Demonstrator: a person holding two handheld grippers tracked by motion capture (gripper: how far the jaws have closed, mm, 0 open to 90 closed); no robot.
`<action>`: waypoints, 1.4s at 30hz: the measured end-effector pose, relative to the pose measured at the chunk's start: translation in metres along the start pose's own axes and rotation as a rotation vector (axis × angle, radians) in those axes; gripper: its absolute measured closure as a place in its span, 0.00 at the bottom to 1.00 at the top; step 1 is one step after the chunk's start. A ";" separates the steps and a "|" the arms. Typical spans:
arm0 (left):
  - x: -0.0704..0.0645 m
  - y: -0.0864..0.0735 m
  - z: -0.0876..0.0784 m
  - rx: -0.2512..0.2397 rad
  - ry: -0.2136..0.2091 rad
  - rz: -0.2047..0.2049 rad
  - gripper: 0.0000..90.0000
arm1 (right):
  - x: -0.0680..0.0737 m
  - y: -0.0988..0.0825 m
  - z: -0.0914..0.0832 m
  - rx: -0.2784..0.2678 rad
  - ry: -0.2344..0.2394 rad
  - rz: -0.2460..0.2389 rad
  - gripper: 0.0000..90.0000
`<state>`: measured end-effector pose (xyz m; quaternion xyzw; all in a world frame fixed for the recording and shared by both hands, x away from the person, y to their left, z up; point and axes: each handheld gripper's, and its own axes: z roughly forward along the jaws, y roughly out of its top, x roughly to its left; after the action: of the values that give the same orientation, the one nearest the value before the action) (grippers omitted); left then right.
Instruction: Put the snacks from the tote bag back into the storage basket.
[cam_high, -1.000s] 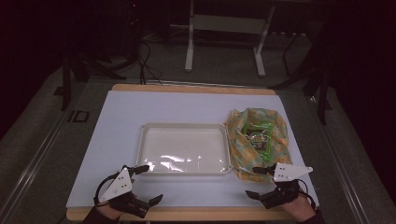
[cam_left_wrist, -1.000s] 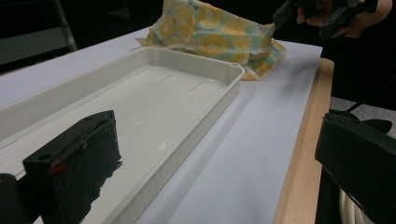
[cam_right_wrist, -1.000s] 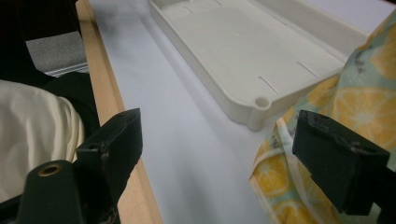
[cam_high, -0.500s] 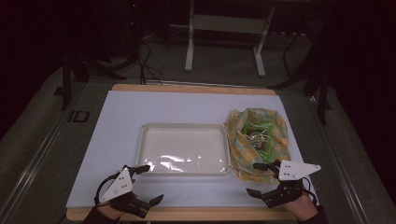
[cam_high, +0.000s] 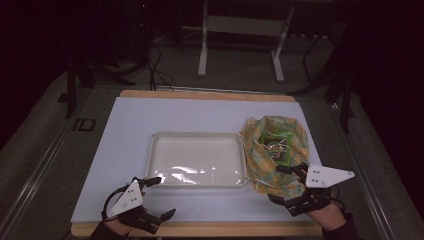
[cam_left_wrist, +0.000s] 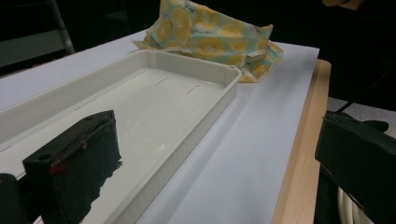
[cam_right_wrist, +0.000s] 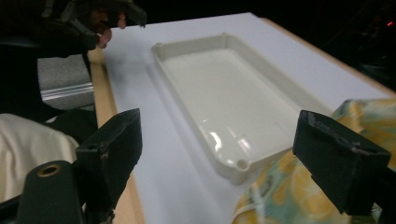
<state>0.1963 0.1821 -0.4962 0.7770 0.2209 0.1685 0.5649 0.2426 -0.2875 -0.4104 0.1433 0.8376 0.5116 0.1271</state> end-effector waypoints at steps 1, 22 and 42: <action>0.000 0.000 0.000 0.000 0.000 0.000 0.00 | -0.001 0.005 -0.001 -0.001 -0.013 -0.012 0.18; -0.001 0.000 0.000 0.003 0.000 0.002 0.00 | -0.026 0.030 -0.018 -0.052 -0.159 0.008 0.18; 0.000 0.000 0.001 0.006 0.007 0.000 0.00 | -0.069 0.026 -0.016 -0.048 -0.311 0.072 0.24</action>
<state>0.1969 0.1819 -0.4964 0.7782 0.2234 0.1705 0.5616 0.3035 -0.3147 -0.3753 0.2478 0.7895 0.5074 0.2403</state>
